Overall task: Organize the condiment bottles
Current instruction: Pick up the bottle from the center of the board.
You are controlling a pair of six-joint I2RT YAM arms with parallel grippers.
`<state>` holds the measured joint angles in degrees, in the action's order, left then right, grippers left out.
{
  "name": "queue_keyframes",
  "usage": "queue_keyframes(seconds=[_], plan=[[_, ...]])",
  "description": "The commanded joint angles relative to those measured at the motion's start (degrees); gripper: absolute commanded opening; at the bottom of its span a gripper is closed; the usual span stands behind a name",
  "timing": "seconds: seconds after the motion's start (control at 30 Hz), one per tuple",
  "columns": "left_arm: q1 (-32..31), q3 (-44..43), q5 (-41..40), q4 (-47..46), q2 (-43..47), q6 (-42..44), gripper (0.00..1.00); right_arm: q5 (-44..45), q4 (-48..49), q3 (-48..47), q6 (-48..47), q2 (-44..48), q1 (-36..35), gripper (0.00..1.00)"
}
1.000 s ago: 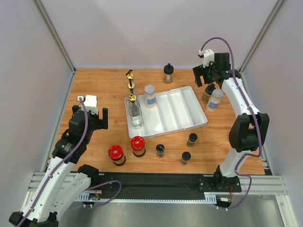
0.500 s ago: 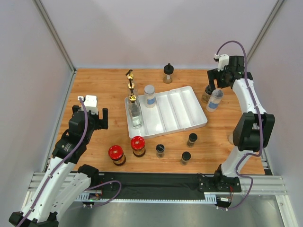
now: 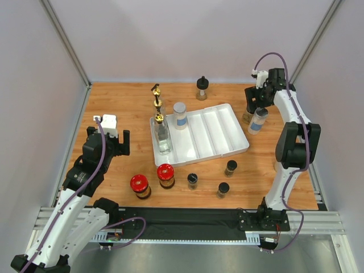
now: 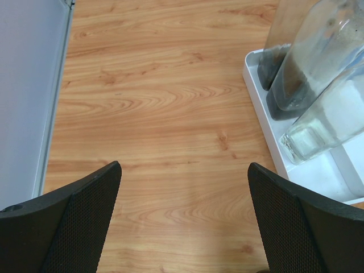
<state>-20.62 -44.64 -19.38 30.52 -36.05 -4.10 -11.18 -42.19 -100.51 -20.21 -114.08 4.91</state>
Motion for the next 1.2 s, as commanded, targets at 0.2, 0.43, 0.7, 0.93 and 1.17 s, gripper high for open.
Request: queue_keyframes(seconds=[0.2,0.43,0.7,0.93,1.17], plan=[[-0.21,-0.01,0.13,-1.70,0.19,0.85,1.00,-1.30,-2.72,-8.12,0.87,-5.44,-0.25,0.84],[-0.21,-0.01,0.04,-1.70,0.19,0.85,1.00,-1.48,-3.60,-8.74,0.87,-7.03,-0.25,0.78],[-0.21,-0.01,0.04,-1.70,0.28,0.76,1.00,-1.65,-4.74,-9.09,0.08,-7.03,-0.51,0.57],[-0.21,-0.01,0.13,-1.78,0.19,0.76,1.00,-1.39,-3.25,-10.14,-0.89,-3.87,-0.78,0.20],[-0.21,-0.01,0.22,-1.78,0.28,0.85,1.00,-1.04,-0.88,-11.11,-0.89,0.00,-1.48,0.09]])
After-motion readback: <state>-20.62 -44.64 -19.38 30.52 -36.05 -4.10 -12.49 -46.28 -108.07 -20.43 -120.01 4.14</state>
